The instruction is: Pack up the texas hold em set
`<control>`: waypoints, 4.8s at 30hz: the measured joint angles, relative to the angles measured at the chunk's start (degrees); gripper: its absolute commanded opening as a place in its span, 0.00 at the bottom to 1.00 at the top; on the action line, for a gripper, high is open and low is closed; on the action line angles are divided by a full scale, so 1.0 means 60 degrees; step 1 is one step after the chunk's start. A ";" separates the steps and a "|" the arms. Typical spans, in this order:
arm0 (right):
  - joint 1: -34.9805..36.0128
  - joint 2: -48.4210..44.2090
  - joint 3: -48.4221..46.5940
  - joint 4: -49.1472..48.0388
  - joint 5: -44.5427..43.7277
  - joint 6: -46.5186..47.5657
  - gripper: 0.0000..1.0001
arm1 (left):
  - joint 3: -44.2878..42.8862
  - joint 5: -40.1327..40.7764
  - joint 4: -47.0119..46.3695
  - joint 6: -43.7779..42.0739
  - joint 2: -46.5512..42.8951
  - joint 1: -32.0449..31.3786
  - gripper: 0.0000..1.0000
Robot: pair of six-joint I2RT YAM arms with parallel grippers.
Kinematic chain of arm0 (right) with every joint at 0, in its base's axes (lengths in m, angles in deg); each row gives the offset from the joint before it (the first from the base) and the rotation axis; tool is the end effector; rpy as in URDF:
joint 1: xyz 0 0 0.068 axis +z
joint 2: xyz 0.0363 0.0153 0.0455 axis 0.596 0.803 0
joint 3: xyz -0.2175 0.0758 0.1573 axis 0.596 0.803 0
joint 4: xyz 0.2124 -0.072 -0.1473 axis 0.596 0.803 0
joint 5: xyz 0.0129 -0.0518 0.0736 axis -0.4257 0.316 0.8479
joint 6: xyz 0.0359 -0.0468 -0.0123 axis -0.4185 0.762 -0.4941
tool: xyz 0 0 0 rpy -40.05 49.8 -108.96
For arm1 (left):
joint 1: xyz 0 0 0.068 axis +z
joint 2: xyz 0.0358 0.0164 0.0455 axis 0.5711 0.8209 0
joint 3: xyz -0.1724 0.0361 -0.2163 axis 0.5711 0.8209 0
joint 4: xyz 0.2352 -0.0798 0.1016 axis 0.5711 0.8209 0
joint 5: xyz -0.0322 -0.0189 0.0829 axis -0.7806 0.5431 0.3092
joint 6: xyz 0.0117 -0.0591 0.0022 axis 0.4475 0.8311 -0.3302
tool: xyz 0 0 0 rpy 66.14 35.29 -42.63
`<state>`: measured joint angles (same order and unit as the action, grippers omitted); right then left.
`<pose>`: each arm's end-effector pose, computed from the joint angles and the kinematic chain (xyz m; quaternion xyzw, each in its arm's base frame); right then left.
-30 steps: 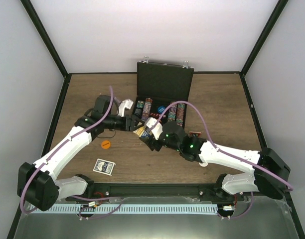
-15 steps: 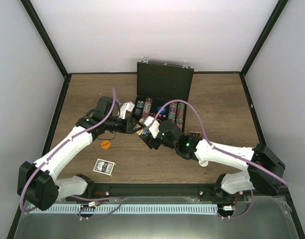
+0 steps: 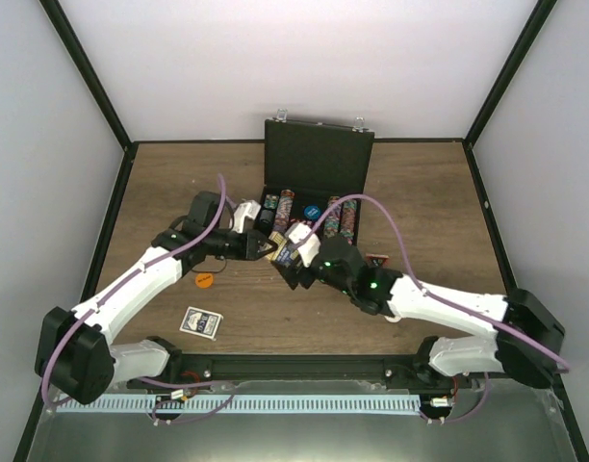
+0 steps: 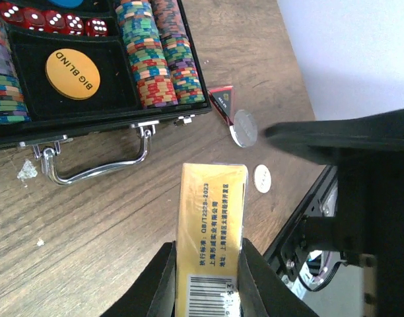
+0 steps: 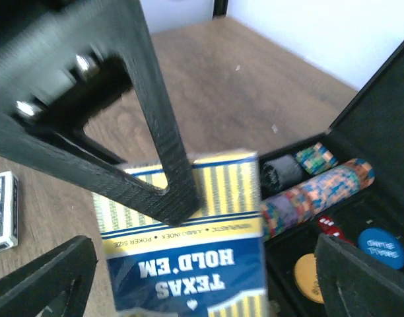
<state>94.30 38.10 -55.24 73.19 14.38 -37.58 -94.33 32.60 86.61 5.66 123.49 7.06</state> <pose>0.1645 0.2504 0.2470 -0.3997 0.7365 0.2019 0.5070 0.2229 -0.1478 0.2647 0.1513 0.8678 -0.4261 0.2061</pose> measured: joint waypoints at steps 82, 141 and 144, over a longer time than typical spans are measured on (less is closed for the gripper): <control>-0.5278 0.3694 -0.1559 0.1067 0.5610 -0.7850 0.02 | -0.1297 0.9009 -0.0892 -0.3446 -0.2568 0.0750 1.00; -0.4095 0.5322 -0.4084 0.4353 0.1894 -0.6459 0.27 | -0.0229 0.9417 -0.1260 -0.3843 -0.2106 0.0750 1.00; -0.3949 0.5402 -0.4317 0.4681 0.1504 -0.6393 0.29 | -0.0229 0.9413 -0.1260 -0.3843 -0.2084 0.0750 1.00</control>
<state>70.61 70.52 -81.14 101.27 23.40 -75.94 -95.70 89.08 79.05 -17.40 110.99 11.56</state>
